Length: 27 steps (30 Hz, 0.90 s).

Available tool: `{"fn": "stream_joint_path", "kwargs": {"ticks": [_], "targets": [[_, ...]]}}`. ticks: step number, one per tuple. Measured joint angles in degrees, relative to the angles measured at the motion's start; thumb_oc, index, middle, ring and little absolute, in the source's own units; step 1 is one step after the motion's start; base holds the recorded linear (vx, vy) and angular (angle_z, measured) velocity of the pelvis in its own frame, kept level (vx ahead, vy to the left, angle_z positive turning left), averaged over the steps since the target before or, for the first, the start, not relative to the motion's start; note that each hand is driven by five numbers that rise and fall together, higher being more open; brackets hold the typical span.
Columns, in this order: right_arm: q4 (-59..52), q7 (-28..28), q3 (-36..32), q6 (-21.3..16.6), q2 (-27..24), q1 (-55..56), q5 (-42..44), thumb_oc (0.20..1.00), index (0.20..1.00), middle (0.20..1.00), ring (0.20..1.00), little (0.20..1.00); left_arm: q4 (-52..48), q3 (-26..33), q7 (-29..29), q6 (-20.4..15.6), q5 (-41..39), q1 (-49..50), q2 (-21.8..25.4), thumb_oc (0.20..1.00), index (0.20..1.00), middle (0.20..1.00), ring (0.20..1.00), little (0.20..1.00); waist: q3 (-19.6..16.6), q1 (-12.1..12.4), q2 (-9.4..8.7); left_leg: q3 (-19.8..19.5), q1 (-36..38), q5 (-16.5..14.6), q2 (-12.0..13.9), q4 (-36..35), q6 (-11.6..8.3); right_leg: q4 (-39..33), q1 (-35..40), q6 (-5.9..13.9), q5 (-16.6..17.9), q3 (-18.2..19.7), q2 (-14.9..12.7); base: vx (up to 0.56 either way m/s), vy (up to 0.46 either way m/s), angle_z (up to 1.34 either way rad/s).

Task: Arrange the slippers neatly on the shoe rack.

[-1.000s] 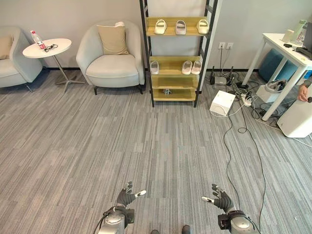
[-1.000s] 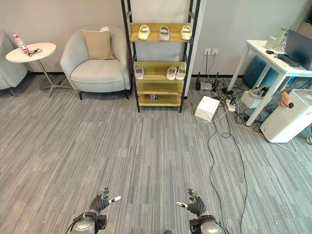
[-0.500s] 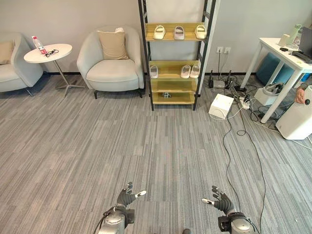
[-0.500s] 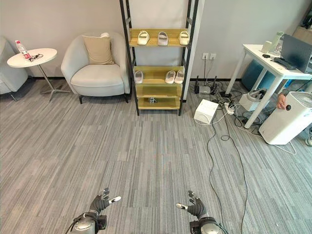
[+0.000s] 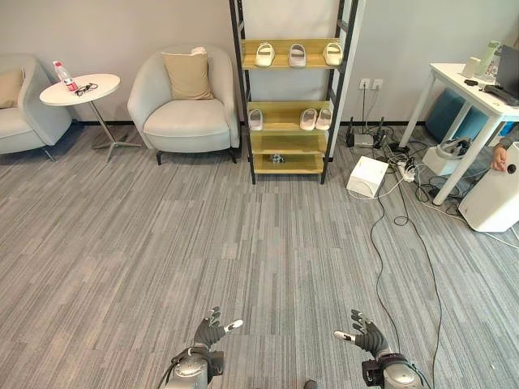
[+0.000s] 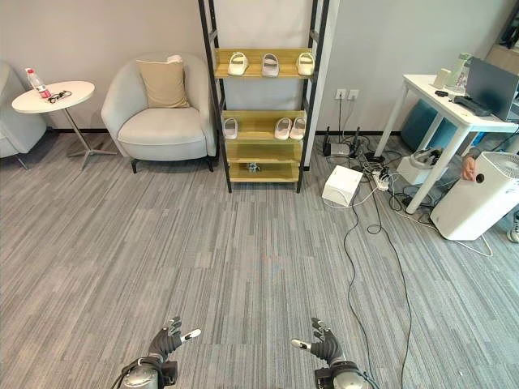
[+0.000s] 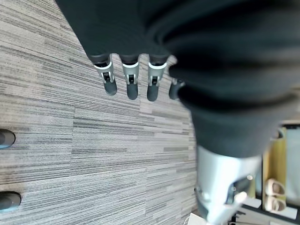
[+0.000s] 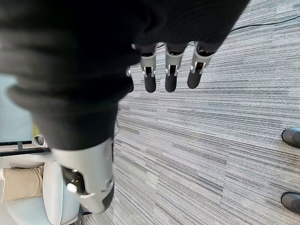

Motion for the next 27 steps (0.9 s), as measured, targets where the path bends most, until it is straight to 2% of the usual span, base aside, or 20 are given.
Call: {"fn": "stream_joint_path", "kwargs": {"ticks": [6, 11, 15, 17, 19, 20, 21, 22, 23, 24, 25, 26, 27], "targets": [[-0.02, 0.2, 0.01, 0.85, 0.01, -0.02, -0.01, 1.0, 1.0, 1.0, 1.0, 1.0, -0.37, 0.01, 0.01, 0.02, -0.05, 0.04, 0.0, 1.0, 1.0, 1.0, 1.0, 1.0, 0.0, 0.01, 0.0, -0.03, -0.02, -0.03, -0.01, -0.01, -0.04, 0.0, 0.06, 0.0, 0.0, 0.01, 0.0, 0.0, 0.0, 0.0], [-0.05, 0.2, 0.03, 0.93, -0.02, -0.16, -0.03, 1.0, 1.0, 1.0, 1.0, 1.0, -4.65, -0.01, -0.05, 0.05, -0.35, 0.61, 0.0, 1.0, 1.0, 1.0, 1.0, 1.0, 0.08, 0.14, -0.13, 0.01, -0.16, 0.02, -0.06, 0.0, 0.0, 0.01, -0.23, 0.05, 0.09, 0.09, -0.03, -0.02, 0.046, -0.01], [0.12, 0.02, -0.16, 0.96, -0.63, -1.54, -0.02, 1.0, 1.0, 1.0, 1.0, 1.0, -6.21, 0.03, -0.03, -0.04, -1.57, -0.02, 0.73, 1.0, 1.0, 1.0, 1.0, 1.0, 0.75, 0.3, -0.86, 0.02, -1.4, 0.09, -0.28, 0.08, -0.15, 0.33, -1.54, 0.19, 0.51, 0.11, -0.18, -0.05, 0.1, -0.01], [0.65, -0.04, -0.17, 0.96, -0.9, -3.03, -0.02, 1.0, 1.0, 1.0, 1.0, 1.0, -6.12, 0.03, 0.04, -0.04, -1.57, -0.96, 0.97, 1.0, 1.0, 1.0, 1.0, 1.0, 1.61, 0.33, -1.39, 0.02, -2.61, 0.35, -0.44, 0.44, 0.17, 2.71, -3.8, 0.75, 0.01, 0.12, -0.39, -0.05, 0.121, -0.03], [0.65, -0.2, -0.31, 0.96, -1.08, -4.42, -0.07, 1.0, 1.0, 1.0, 1.0, 1.0, -6.09, 0.01, 0.1, -0.04, -1.57, -2.52, 0.99, 1.0, 1.0, 1.0, 1.0, 1.0, 3.16, 0.25, -1.76, 0.21, -3.49, 0.39, -0.92, 0.46, 1.35, 7.89, -7.3, 1.54, -1.01, 0.24, -1.16, -0.02, 0.148, -0.07], [0.68, -0.47, -0.34, 0.91, -1.2, -4.8, -0.13, 1.0, 1.0, 1.0, 1.0, 1.0, -5.94, -0.04, 0.16, 0.0, -1.55, -3.79, 1.0, 1.0, 1.0, 1.0, 1.0, 1.0, 4.4, 0.23, -1.88, 0.6, -3.81, 0.03, -1.78, 0.73, 2.24, 13.24, -10.36, 2.71, -1.74, 0.48, -1.75, 0.04, 0.104, -0.24], [0.33, -0.79, -0.28, 0.92, -1.41, -6.39, -0.14, 1.0, 1.0, 1.0, 1.0, 1.0, -5.79, -0.08, 0.18, -0.02, -1.56, -5.37, 1.03, 1.0, 1.0, 1.0, 1.0, 1.0, 6.2, 0.41, -1.35, 1.21, -4.48, -0.33, -1.16, 1.67, 2.83, 22.12, -14.87, 3.87, -2.63, 0.97, -2.09, 0.17, 0.013, -0.13], [0.02, -0.79, -0.02, 1.0, -1.06, -6.58, -0.18, 1.0, 1.0, 1.0, 1.0, 1.0, -5.36, 0.02, 0.2, -0.05, -1.55, -6.52, 1.28, 1.0, 1.0, 1.0, 1.0, 1.0, 7.51, -0.28, -1.48, 1.41, -3.72, -0.46, -1.64, 1.58, 3.35, 30.87, -19.92, 5.87, -4.94, 1.55, -3.86, 0.2, -0.03, -0.03], [-0.16, -0.81, -0.12, 0.98, -1.07, -5.82, -0.18, 1.0, 1.0, 1.0, 1.0, 1.0, -5.52, 0.09, 0.2, -0.1, -1.56, -6.44, 1.28, 1.0, 1.0, 1.0, 1.0, 1.0, 7.61, -0.79, -1.86, 1.4, -3.56, -0.78, -2.27, 1.33, 3.72, 29.7, -21.33, 6.41, -6.57, 1.79, -5.43, 0.23, -0.065, 0.08], [-0.29, -0.81, -0.14, 0.91, -1.02, -5.72, -0.18, 1.0, 1.0, 1.0, 1.0, 1.0, -5.43, 0.16, 0.27, -0.13, -1.56, -6.38, 1.58, 1.0, 1.0, 1.0, 1.0, 1.0, 7.6, -0.66, -2.32, 1.45, -3.52, -0.82, -2.61, 0.95, 3.79, 26.55, -21.55, 6.53, -6.61, 1.55, -6.34, 0.19, -0.083, -0.06], [-0.37, -0.83, -0.36, 0.92, -0.68, -5.74, -0.17, 1.0, 1.0, 1.0, 1.0, 1.0, -4.71, 0.19, 0.65, -0.09, -1.56, -6.48, 2.34, 1.0, 1.0, 1.0, 1.0, 1.0, 7.34, -0.71, -3.47, 1.53, -3.42, -0.82, -3.07, 0.37, 3.79, 19.69, -21.27, 6.62, -6.53, 1.49, -7.18, 0.29, -0.128, -0.11], [-0.38, -0.87, -0.41, 0.92, -0.49, -5.59, -0.17, 1.0, 1.0, 1.0, 1.0, 1.0, -3.88, 0.19, 0.83, -0.02, -1.56, -6.49, 2.49, 1.0, 1.0, 1.0, 1.0, 1.0, 7.37, -1.04, -3.65, 1.56, -3.44, -0.82, -3.1, 0.38, 3.78, 15.5, -21.05, 6.76, -6.34, 1.5, -7.07, 0.23, -0.101, -0.08], [-0.91, -0.88, -0.45, 0.8, -0.37, -4.3, -0.19, 1.0, 1.0, 1.0, 1.0, 1.0, -3.39, 0.55, 1.04, 0.07, -1.53, -6.48, 2.55, 1.0, 1.0, 1.0, 1.0, 1.0, 7.44, -1.78, -3.89, 1.4, -3.53, -0.81, -3.1, 0.6, 3.75, 10.97, -21.08, 7.8, -5.6, 1.54, -6.89, 0.31, -0.167, 0.02]]}}
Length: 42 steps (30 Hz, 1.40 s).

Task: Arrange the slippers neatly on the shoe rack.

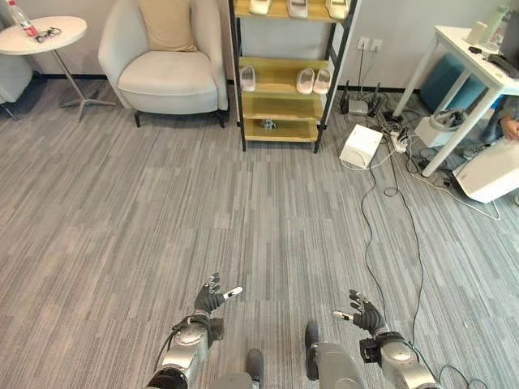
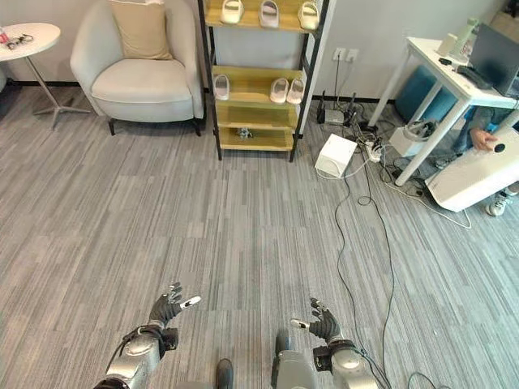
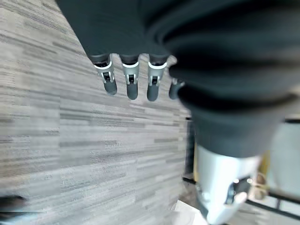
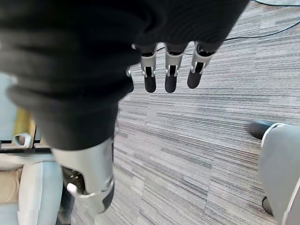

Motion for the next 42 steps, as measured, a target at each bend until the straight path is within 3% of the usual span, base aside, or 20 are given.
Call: {"fn": "stream_joint_path", "kwargs": {"ticks": [4, 7, 8, 10, 11, 12, 13, 15, 17, 19, 22, 25, 28, 30, 31, 33, 35, 38, 40, 42], "targets": [[-0.77, 0.05, -0.11, 0.34, 0.14, 4.87, -0.67, 1.0, 1.0, 1.0, 1.0, 1.0, -0.44, 1.12, 0.18, -0.02, 0.02, 0.8, -0.94, 1.0, 1.0, 1.0, 1.0, 1.0, -0.48, -2.13, -0.67, -3.4, 3.7, -2.38, 0.06, -0.24, -1.63, -5.69, 4.9, -1.71, 4.42, -0.33, 0.06, 0.27, -0.226, 0.43], [-1.51, 0.16, -0.09, 0.16, -1.26, 4.22, -1.0, 1.0, 1.0, 1.0, 1.0, 1.0, -0.93, 1.13, 0.02, -0.01, -0.01, 1.25, -2.09, 1.0, 1.0, 1.0, 1.0, 1.0, -2.65, -2.33, 1.82, -4.62, 3.59, -4.35, 4.05, 1.84, -5.07, -8.1, 7.24, -5.48, 9.3, -2.04, 4.02, 0.14, -0.182, 0.28], [-1.49, 0.18, -0.02, 0.17, -1.89, 3.62, -1.0, 1.0, 1.0, 1.0, 1.0, 1.0, -0.88, 1.14, 0.03, -0.03, -0.02, 0.95, -2.19, 1.0, 1.0, 1.0, 1.0, 1.0, -2.57, -2.15, 1.67, -4.58, 3.11, -4.9, 4.51, 5.27, -5.91, -9.85, 9.16, -7.52, 10.61, -2.24, 4.89, 0.15, -0.208, 0.16], [-2.65, 0.22, 0.0, 0.03, -3.47, 1.86, -0.98, 1.0, 1.0, 1.0, 1.0, 1.0, -0.92, 1.18, 0.02, -0.05, -0.04, 0.88, -2.57, 1.0, 1.0, 1.0, 1.0, 1.0, -2.51, -2.04, 1.22, -4.63, -1.45, -5.81, 4.19, 17.59, -7.36, -10.58, 11.36, -9.04, 9.7, -2.37, 5.14, 0.12, -0.13, -0.02], [-3.91, 0.35, -0.05, -0.34, -4.25, 1.82, -0.95, 1.0, 1.0, 1.0, 1.0, 1.0, -0.85, 1.15, 0.05, -0.08, -0.08, 0.31, -3.12, 1.0, 1.0, 1.0, 1.0, 1.0, -2.21, -2.22, 0.81, -4.99, -6.0, -6.46, 3.75, 28.02, -10.12, -10.57, 12.36, -10.88, 9.22, -3.02, 4.86, 0.16, -0.04, 0.04], [-4.07, 0.39, -0.07, -0.48, -4.82, 1.61, -0.93, 1.0, 1.0, 1.0, 1.0, 1.0, -0.95, 1.13, 0.14, -0.1, -0.13, 0.39, -3.68, 1.0, 1.0, 1.0, 1.0, 1.0, -1.99, -1.81, 0.54, -5.83, -9.69, -6.95, 4.03, 33.72, -11.2, -10.55, 13.22, -11.02, 8.47, -3.02, 5.02, 0.37, -0.023, 0.24], [-3.43, 0.3, -0.15, -0.08, -4.89, 1.62, -0.84, 1.0, 1.0, 1.0, 1.0, 1.0, -1.04, 0.69, -0.18, -0.24, -0.22, -1.18, -3.85, 1.0, 1.0, 1.0, 1.0, 1.0, -1.41, -1.33, -0.86, -3.06, -13.24, -6.99, 4.73, 26.24, -11.5, -10.77, 14.31, -10.98, 5.82, -3.31, 4.89, 0.29, 0.014, 0.21], [-3.22, 0.32, 0.14, 0.11, -4.13, 1.96, -0.62, 1.0, 1.0, 1.0, 1.0, 1.0, -0.27, 0.77, 0.03, -0.19, -0.23, -1.48, -3.85, 1.0, 1.0, 1.0, 1.0, 1.0, -1.06, -0.85, -0.23, 1.01, -13.6, 0.22, 7.48, 1.63, -10.83, -10.62, 15.65, -10.71, 4.69, -4.67, 7.18, 0.37, 0.069, 0.11], [-2.23, 0.02, 0.47, -0.13, -3.31, 1.38, -0.6, 1.0, 1.0, 1.0, 1.0, 1.0, 1.62, 0.65, 0.45, -0.11, -0.18, -1.35, -3.57, 1.0, 1.0, 1.0, 1.0, 1.0, -0.95, -0.47, -0.15, 1.88, -15.64, 4.43, 8.49, -0.76, -11.61, -10.66, 17.41, -10.79, 2.88, -4.79, 9.4, 0.33, 0.113, -0.13], [-2.26, 0.03, 0.4, -0.1, -3.46, 1.17, -0.79, 1.0, 1.0, 1.0, 1.0, 1.0, 1.76, 0.68, 0.63, -0.05, -0.19, -0.88, -3.44, 1.0, 1.0, 1.0, 1.0, 1.0, -1.01, -0.13, -0.06, 2.41, -16.15, 7.29, 7.62, -0.32, -10.96, -10.85, 18.95, -11.39, 1.16, -3.47, 10.98, 0.37, 0.196, -0.23], [-2.33, 0.17, 0.09, 0.11, -3.48, 1.67, -1.01, 1.0, 1.0, 1.0, 1.0, 1.0, 1.74, 0.65, 0.76, -0.03, -0.17, -0.41, -3.49, 1.0, 1.0, 1.0, 1.0, 1.0, -1.35, -0.12, 0.12, 4.89, -12.66, 7.53, 5.46, -0.77, -8.99, -10.58, 21.03, -11.14, 0.29, -0.87, 11.48, 0.32, 0.279, -0.5], [-2.06, 0.15, 0.48, 0.21, -3.29, 1.21, -1.0, 1.0, 1.0, 1.0, 1.0, 1.0, 1.71, 0.68, 0.95, -0.06, -0.17, -0.55, -3.6, 1.0, 1.0, 1.0, 1.0, 1.0, -1.53, 0.36, 0.72, 6.28, -11.01, 7.72, 5.0, -0.73, -3.57, -10.21, 20.99, -10.72, -0.2, 1.14, 11.47, 0.14, 0.181, -0.41], [-3.04, 0.25, 0.93, 0.23, -2.81, 0.6, -1.0, 1.0, 1.0, 1.0, 1.0, 1.0, 1.42, 0.37, 1.22, -0.09, -0.18, -3.08, -3.23, 1.0, 1.0, 1.0, 1.0, 1.0, -0.67, 0.41, 1.89, 7.28, -9.27, 6.43, 4.72, -0.36, -1.15, 1.03, 16.38, -6.27, -4.69, 1.35, 10.5, 0.13, 0.16, -0.27], [-4.34, 0.37, 1.02, 0.12, -2.78, 0.67, -1.0, 1.0, 1.0, 1.0, 1.0, 1.0, 1.4, -1.19, 1.29, -0.14, -0.17, -4.4, -2.49, 1.0, 1.0, 1.0, 1.0, 1.0, -0.62, 0.43, 1.9, 7.57, -7.66, 4.95, 3.17, -0.33, 0.43, 17.58, 9.39, -4.0, -11.06, 0.83, 7.66, 0.16, 0.068, -0.04], [-6.32, 0.51, 1.0, 0.08, -3.0, 1.3, -1.01, 1.0, 1.0, 1.0, 1.0, 1.0, 1.04, -1.61, 1.27, -0.2, -0.14, -5.24, -2.27, 1.0, 1.0, 1.0, 1.0, 1.0, -0.47, 0.3, 1.61, 7.57, -6.51, 3.71, 0.72, -0.33, 0.65, 23.07, 5.2, -3.35, -12.98, 0.31, 2.08, 0.2, 0.007, 0.08], [-7.66, 1.08, 1.26, 0.14, -2.82, 1.32, -1.0, 1.0, 1.0, 1.0, 1.0, 1.0, 0.76, -1.63, 1.3, -0.22, -0.08, -5.65, -1.88, 1.0, 1.0, 1.0, 1.0, 1.0, 0.03, 0.37, 1.65, 7.66, -6.39, 3.27, -0.14, -0.32, -0.02, 19.1, 2.29, -2.76, -13.24, 0.53, -0.88, 0.22, -0.06, 0.04], [-8.07, 1.16, 1.27, 0.11, -2.3, 1.35, -0.99, 1.0, 1.0, 1.0, 1.0, 1.0, 1.79, -1.2, 1.42, -0.2, -0.04, -5.95, -0.71, 1.0, 1.0, 1.0, 1.0, 1.0, 0.37, 0.26, 1.41, 7.28, -6.11, 1.92, -0.07, -0.32, -1.58, 8.28, 0.06, -1.98, -9.11, 0.31, -0.98, 0.24, -0.096, 0.02], [-8.07, 1.1, 0.81, 0.16, -1.84, 2.68, -1.02, 1.0, 1.0, 1.0, 1.0, 1.0, 3.01, -0.12, 1.61, 0.01, -0.02, -5.38, -0.06, 1.0, 1.0, 1.0, 1.0, 1.0, 0.85, -1.32, -0.92, 6.56, -2.24, -1.06, -1.28, -0.41, -1.31, -7.93, -0.12, -0.5, 3.67, -1.75, -0.08, 0.34, -0.17, 0.16], [-8.09, 1.1, 0.35, 0.23, -1.49, 4.27, -1.05, 1.0, 1.0, 1.0, 1.0, 1.0, 1.41, 1.07, 1.36, 0.04, 0.01, -3.66, -0.76, 1.0, 1.0, 1.0, 1.0, 1.0, -0.18, -2.37, -2.63, 6.04, 0.87, -3.84, -1.88, -0.74, -1.01, -9.04, 0.15, -1.26, 6.68, -6.44, -0.14, 0.37, -0.3, 0.26], [-8.07, 1.14, 0.33, 0.29, -1.58, 4.62, -1.05, 1.0, 1.0, 1.0, 1.0, 1.0, 1.37, -1.07, 0.78, 0.14, 0.05, -3.05, -1.44, 1.0, 1.0, 1.0, 1.0, 1.0, -0.84, -3.65, -1.68, 4.26, 3.18, -4.57, -0.06, -0.34, -3.48, -6.76, 1.91, -4.12, 9.05, -6.8, 1.0, 0.27, -0.261, 0.41]]}}
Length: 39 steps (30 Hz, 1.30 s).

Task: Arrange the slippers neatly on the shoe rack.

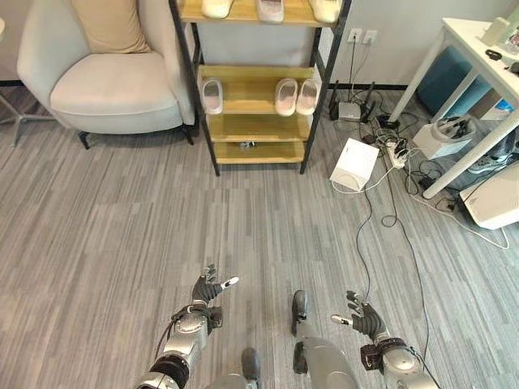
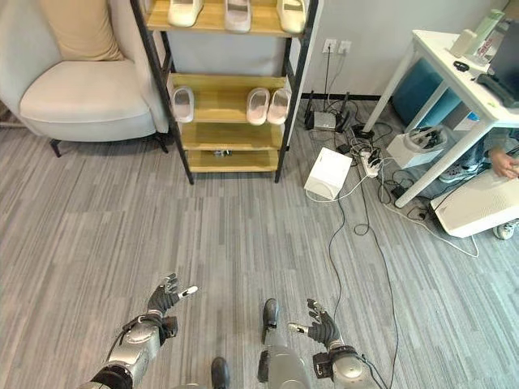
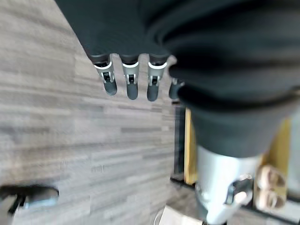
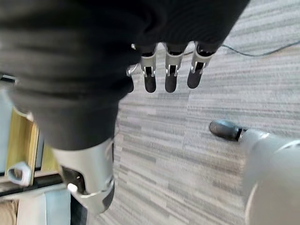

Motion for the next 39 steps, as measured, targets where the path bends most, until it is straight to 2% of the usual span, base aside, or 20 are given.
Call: {"fn": "stream_joint_path", "kwargs": {"ticks": [2, 4, 6, 7, 8, 10, 12, 14, 17, 20, 22, 24, 28, 30, 31, 32, 35, 36, 37, 39], "targets": [[0.04, 0.38, 0.09, -0.02, -0.09, -0.38, 0.0, 1.0, 1.0, 1.0, 1.0, 1.0, 0.02, -0.47, -0.62, 0.07, -0.05, 1.03, -1.03, 1.0, 1.0, 1.0, 1.0, 1.0, -1.08, -0.11, 1.77, -0.07, 2.25, -1.0, 2.98, 2.9, -2.11, -1.05, 4.37, -4.72, 2.43, -0.73, 3.0, 0.19, -0.262, 0.26], [-0.39, 0.71, 0.1, -0.1, -0.74, -1.0, 0.03, 1.0, 1.0, 1.0, 1.0, 1.0, 0.01, 0.0, -0.92, 0.07, -0.06, 1.07, -1.37, 1.0, 1.0, 1.0, 1.0, 1.0, -1.29, -0.1, 1.63, 0.04, -0.35, -1.33, 3.75, 12.22, -2.94, -2.81, 7.71, -5.65, 1.28, -1.16, 3.37, 0.2, -0.252, 0.11], [-1.24, 1.19, 0.2, -0.29, -2.25, -1.52, 0.05, 1.0, 1.0, 1.0, 1.0, 1.0, -0.04, 0.27, -1.15, 0.04, -0.1, 1.4, -1.98, 1.0, 1.0, 1.0, 1.0, 1.0, -1.6, 1.64, 1.98, -1.58, -7.54, -0.7, 4.24, 31.2, -4.88, -3.66, 10.91, -8.15, -1.08, 0.24, 4.1, 0.17, -0.149, -0.26], [-1.22, 1.47, 0.23, -0.24, -3.07, -1.67, 0.05, 1.0, 1.0, 1.0, 1.0, 1.0, -0.06, -0.15, -1.19, 0.05, -0.11, 1.59, -2.26, 1.0, 1.0, 1.0, 1.0, 1.0, -1.65, 2.16, 2.04, -5.84, -12.83, -0.17, 4.21, 41.18, -7.64, -3.54, 12.02, -9.64, -1.22, 0.38, 4.61, 0.25, -0.064, -0.49], [-1.24, 1.54, 0.25, -0.24, -3.27, -1.68, 0.05, 1.0, 1.0, 1.0, 1.0, 1.0, -0.06, -0.23, -1.22, 0.07, -0.11, 1.62, -2.23, 1.0, 1.0, 1.0, 1.0, 1.0, -1.74, 2.56, 2.19, -7.11, -14.72, -0.54, 4.24, 42.11, -8.12, -3.44, 12.68, -9.65, -1.16, 0.67, 4.89, 0.47, -0.055, -0.37], [-0.99, 1.63, 0.37, 0.06, -3.7, -1.48, 0.04, 1.0, 1.0, 1.0, 1.0, 1.0, -0.12, 0.17, -1.23, -0.09, -0.1, 1.03, -1.91, 1.0, 1.0, 1.0, 1.0, 1.0, -1.59, 3.12, 0.82, -2.93, -16.74, 0.8, 5.71, 21.15, -7.57, -3.9, 15.12, -7.56, -5.98, 3.45, 5.28, 0.46, 0.022, -0.37], [0.73, 1.55, 0.27, 0.08, -3.71, -1.36, 0.04, 1.0, 1.0, 1.0, 1.0, 1.0, 0.56, 0.07, -1.21, -0.11, -0.08, 1.11, -1.87, 1.0, 1.0, 1.0, 1.0, 1.0, -1.76, 3.5, 1.24, -0.29, -17.0, 6.39, 7.72, 3.88, -7.04, -3.88, 16.92, -5.21, -8.83, 2.52, 7.12, 0.35, 0.085, -0.17], [2.97, 1.52, 0.37, 0.02, -3.59, -1.01, 0.01, 1.0, 1.0, 1.0, 1.0, 1.0, 2.45, 0.12, -1.1, -0.08, -0.07, 1.21, -1.83, 1.0, 1.0, 1.0, 1.0, 1.0, -2.03, 4.34, 1.54, 0.62, -21.07, 11.55, 9.81, -0.53, -7.56, -3.89, 19.57, -5.3, -10.63, 2.44, 10.04, 0.36, 0.111, -0.18], [2.78, 1.59, 0.28, 0.09, -3.7, -1.02, -0.09, 1.0, 1.0, 1.0, 1.0, 1.0, 3.21, 0.65, -0.74, 0.23, -0.08, 2.27, -1.31, 1.0, 1.0, 1.0, 1.0, 1.0, -2.24, 4.83, 1.25, 4.15, -22.25, 13.01, 9.24, 0.0, -7.06, -3.87, 23.35, -5.74, -12.52, 2.99, 11.31, 0.51, 0.226, -0.24], [3.89, 1.79, -0.12, 0.19, -3.42, -0.6, -1.13, 1.0, 1.0, 1.0, 1.0, 1.0, 2.63, 1.48, -0.76, 0.19, -0.09, 4.37, -1.57, 1.0, 1.0, 1.0, 1.0, 1.0, -3.21, 4.33, 0.53, 7.44, -19.44, 12.08, 3.42, 3.27, 0.05, -2.05, 26.81, -4.94, -13.44, 3.93, 9.63, 0.37, 0.264, -0.23], [3.67, 2.2, 0.28, 0.98, -3.5, 0.09, -1.11, 1.0, 1.0, 1.0, 1.0, 1.0, 2.48, 1.84, -0.69, 0.17, -0.1, 4.93, -2.05, 1.0, 1.0, 1.0, 1.0, 1.0, -4.45, 4.55, 3.31, 8.83, -16.56, 10.43, 2.38, 2.01, 5.93, 3.2, 26.63, -2.01, -15.33, 5.46, 11.27, 0.25, 0.252, -0.42], [3.03, 2.36, 0.83, 1.14, -1.4, 0.32, -1.07, 1.0, 1.0, 1.0, 1.0, 1.0, 2.0, 1.65, -0.49, 0.08, -0.1, 5.15, -0.12, 1.0, 1.0, 1.0, 1.0, 1.0, -5.37, 4.59, 2.32, 9.15, -13.81, 9.06, 2.73, 1.15, 10.99, 19.65, 20.31, 0.52, -20.8, 5.77, 10.4, 0.21, 0.264, -0.44], [0.21, 2.19, 0.27, 1.05, -2.26, 0.52, -1.08, 1.0, 1.0, 1.0, 1.0, 1.0, 1.9, -0.26, -0.58, 0.07, -0.1, 0.73, -0.11, 1.0, 1.0, 1.0, 1.0, 1.0, -4.79, 4.18, 1.09, 7.09, -12.14, 5.87, -2.59, 1.9, 15.27, 42.82, 5.35, 1.91, -23.46, 4.41, -6.69, 0.16, 0.182, 0.3], [0.03, 2.34, 0.87, 0.82, -1.96, -1.27, -1.07, 1.0, 1.0, 1.0, 1.0, 1.0, 0.28, 0.15, -0.37, -0.27, -0.1, -1.19, 0.64, 1.0, 1.0, 1.0, 1.0, 1.0, -1.94, 5.04, 2.47, 5.42, -7.85, 5.07, -1.62, 0.36, 14.6, 33.3, -0.86, 2.49, -23.33, 5.65, -6.66, 0.25, 0.028, 0.31], [0.13, 2.31, 0.8, 0.4, -1.72, -2.56, -1.05, 1.0, 1.0, 1.0, 1.0, 1.0, 0.34, 0.21, -0.27, -0.26, -0.11, -1.62, 1.01, 1.0, 1.0, 1.0, 1.0, 1.0, -0.59, 5.07, 3.53, 4.98, -6.47, 3.52, -0.1, 0.1, 11.88, 26.84, -2.44, 2.69, -22.75, 5.02, -4.28, 0.21, -0.071, 0.03], [-0.02, 2.34, 1.46, 0.74, -1.41, -3.24, -1.0, 1.0, 1.0, 1.0, 1.0, 1.0, 0.38, 0.59, -0.22, -0.24, -0.1, -1.85, 2.15, 1.0, 1.0, 1.0, 1.0, 1.0, 0.41, 4.52, 2.61, 5.01, -5.45, 3.46, -0.03, 0.1, 6.57, 20.41, -5.12, 2.63, -19.72, 5.01, -2.83, 0.31, -0.108, 0.27], [-0.02, 2.26, 2.19, 0.83, -0.34, -1.85, -0.96, 1.0, 1.0, 1.0, 1.0, 1.0, 1.4, 2.25, 0.27, 0.2, -0.09, -0.73, 2.91, 1.0, 1.0, 1.0, 1.0, 1.0, 1.09, 3.3, -0.47, 1.42, -2.07, -0.02, -0.68, 0.11, 2.64, 7.82, -7.35, 2.58, -9.93, 5.06, 1.32, 0.24, -0.137, 0.71], [0.17, 2.32, 2.17, 0.79, -0.33, 0.43, -0.94, 1.0, 1.0, 1.0, 1.0, 1.0, 0.22, 1.23, 0.14, 0.16, -0.05, 0.23, 2.34, 1.0, 1.0, 1.0, 1.0, 1.0, 0.74, 2.12, -2.02, -0.87, 1.39, -0.72, -1.33, 0.14, 2.12, 7.59, -4.05, 0.08, -6.42, 4.78, 1.19, 0.22, -0.236, 1.3], [2.2, 2.34, 1.97, 0.82, -0.13, 0.65, -0.89, 1.0, 1.0, 1.0, 1.0, 1.0, 0.04, 0.44, -0.09, 0.21, -0.06, 1.63, 1.64, 1.0, 1.0, 1.0, 1.0, 1.0, 0.61, 2.42, -1.41, -1.08, 3.92, -2.83, -0.04, 3.72, -0.94, 5.78, 0.36, -3.66, -1.64, 4.3, 2.39, 0.23, -0.274, 0.99], [2.19, 2.74, 2.01, 0.71, -0.82, 0.46, -0.74, 1.0, 1.0, 1.0, 1.0, 1.0, -0.26, 0.13, -0.54, 0.18, -0.06, 1.54, 1.22, 1.0, 1.0, 1.0, 1.0, 1.0, 0.39, 4.09, -1.48, -0.68, -1.03, -3.83, 1.23, 17.69, -2.47, -0.47, 6.21, -5.94, -0.5, 3.65, 3.06, 0.07, -0.11, 0.31]]}}
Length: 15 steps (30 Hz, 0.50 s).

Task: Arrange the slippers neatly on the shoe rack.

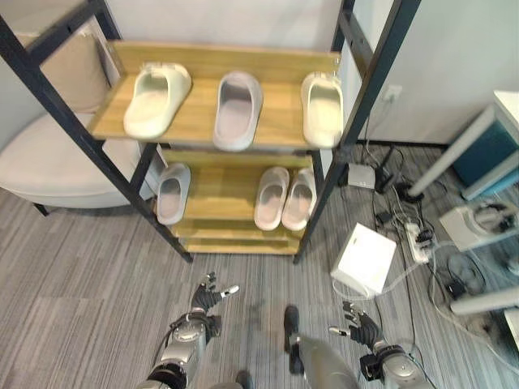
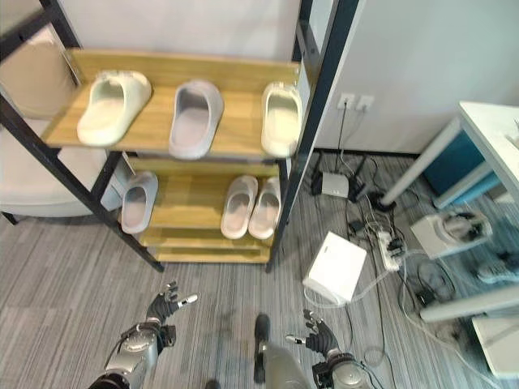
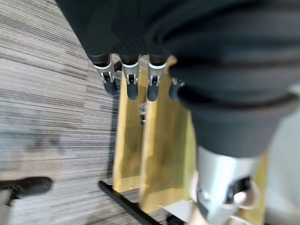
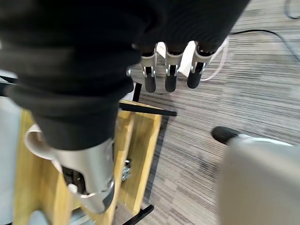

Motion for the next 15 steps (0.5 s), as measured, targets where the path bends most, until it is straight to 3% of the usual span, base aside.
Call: {"fn": "stream_joint_path", "kwargs": {"ticks": [1, 2, 3, 4, 6, 7, 8, 9, 12, 15], "targets": [[-0.1, 0.17, 0.0, -0.01, -0.97, -0.8, 0.86, 1.0, 1.0, 1.0, 1.0, 1.0, -0.18, -0.02, -0.16, -0.06, 0.0, -0.2, -0.51, 1.0, 1.0, 1.0, 1.0, 1.0, -0.04, 0.45, 0.03, -0.59, -4.93, -0.64, 0.51, 9.49, -1.23, -1.61, 1.38, -1.54, 0.71, -0.16, 0.05, 0.05, -0.018, 0.2], [-0.08, 0.17, -0.04, 0.01, -1.96, -1.68, 0.88, 1.0, 1.0, 1.0, 1.0, 1.0, -0.21, -0.22, -0.31, -0.05, -0.02, -0.2, -0.96, 1.0, 1.0, 1.0, 1.0, 1.0, 0.04, 0.39, 0.48, -1.61, -8.48, -1.71, 1.61, 13.98, -2.97, -2.4, 2.26, -2.14, 0.37, -0.5, 0.41, 0.15, 0.12, 0.26], [-0.14, 0.16, -0.23, 0.04, -3.18, -2.64, 0.88, 1.0, 1.0, 1.0, 1.0, 1.0, -0.9, -0.12, -0.68, -0.05, -0.02, -0.45, -1.06, 1.0, 1.0, 1.0, 1.0, 1.0, 0.05, 0.44, 0.77, -1.47, -11.46, -1.68, 5.32, 5.86, -4.2, -3.4, 3.33, -2.68, -0.21, -1.49, 1.21, 0.15, 0.166, 0.21], [0.02, 0.18, -0.68, 0.06, -3.12, -3.2, 0.9, 1.0, 1.0, 1.0, 1.0, 1.0, -0.87, -0.11, -0.63, -0.01, -0.01, -0.24, -0.9, 1.0, 1.0, 1.0, 1.0, 1.0, 0.13, 0.31, 0.84, -0.92, -11.64, 0.49, 8.04, -2.04, -5.4, -3.41, 4.18, -0.9, -1.41, -1.63, 2.05, 0.19, 0.239, 0.12], [0.11, -0.13, -2.43, -0.1, -3.2, -3.54, 1.11, 1.0, 1.0, 1.0, 1.0, 1.0, -0.86, -0.29, -0.64, 0.0, -0.01, -0.72, -0.8, 1.0, 1.0, 1.0, 1.0, 1.0, 0.1, -0.13, 0.83, -1.82, -11.32, 10.25, 13.33, -17.14, -6.91, -3.39, 5.8, 2.13, -3.76, -1.55, 3.96, 0.12, 0.316, -0.32], [0.07, -0.23, -2.54, -0.14, -3.42, -3.32, 1.34, 1.0, 1.0, 1.0, 1.0, 1.0, -0.86, -0.61, -0.63, -0.01, -0.02, -0.86, -0.84, 1.0, 1.0, 1.0, 1.0, 1.0, 0.02, -0.55, 0.77, -2.29, -11.58, 11.98, 13.75, -17.06, -7.12, -3.33, 6.29, 1.87, -4.02, -1.37, 3.94, 0.12, 0.361, -0.53], [0.11, -0.41, -2.62, -0.07, -3.76, -3.17, 1.54, 1.0, 1.0, 1.0, 1.0, 1.0, -0.84, -1.4, -0.48, 0.0, -0.02, -0.95, -0.82, 1.0, 1.0, 1.0, 1.0, 1.0, -0.15, -1.38, 1.13, -3.23, -11.51, 12.75, 13.75, -15.9, -8.03, -2.6, 6.39, 3.03, -4.98, -0.85, 4.29, 0.12, 0.438, -0.54], [0.28, -0.49, -2.59, 0.0, -3.74, -2.74, 1.95, 1.0, 1.0, 1.0, 1.0, 1.0, -0.86, -1.38, -0.59, -0.06, -0.04, -1.19, -0.99, 1.0, 1.0, 1.0, 1.0, 1.0, -0.73, -1.93, 1.74, -3.83, -9.91, 13.42, 12.66, -17.61, -7.82, -2.13, 6.35, 2.69, -5.55, 0.56, 4.67, 0.09, 0.341, -0.51], [0.27, -0.55, -4.44, 0.16, -3.67, -0.61, 2.02, 1.0, 1.0, 1.0, 1.0, 1.0, -1.22, -1.63, -0.71, -0.07, -0.05, -2.5, -1.42, 1.0, 1.0, 1.0, 1.0, 1.0, -0.92, -3.46, 2.22, -2.97, -8.63, 13.34, 10.64, -17.83, -7.27, -3.15, 6.53, 0.02, -3.62, 1.73, 5.14, -0.02, 0.417, -0.25], [0.19, -1.08, -6.36, -0.01, -2.81, -2.06, 2.86, 1.0, 1.0, 1.0, 1.0, 1.0, -0.94, -2.18, -0.68, -0.44, -0.07, -2.76, -1.37, 1.0, 1.0, 1.0, 1.0, 1.0, -0.81, -3.0, 2.27, 0.24, -9.17, 11.54, 6.73, -18.04, -3.63, -2.12, 3.6, 0.02, -3.13, 5.11, 4.01, -0.09, 0.258, -0.57]]}}
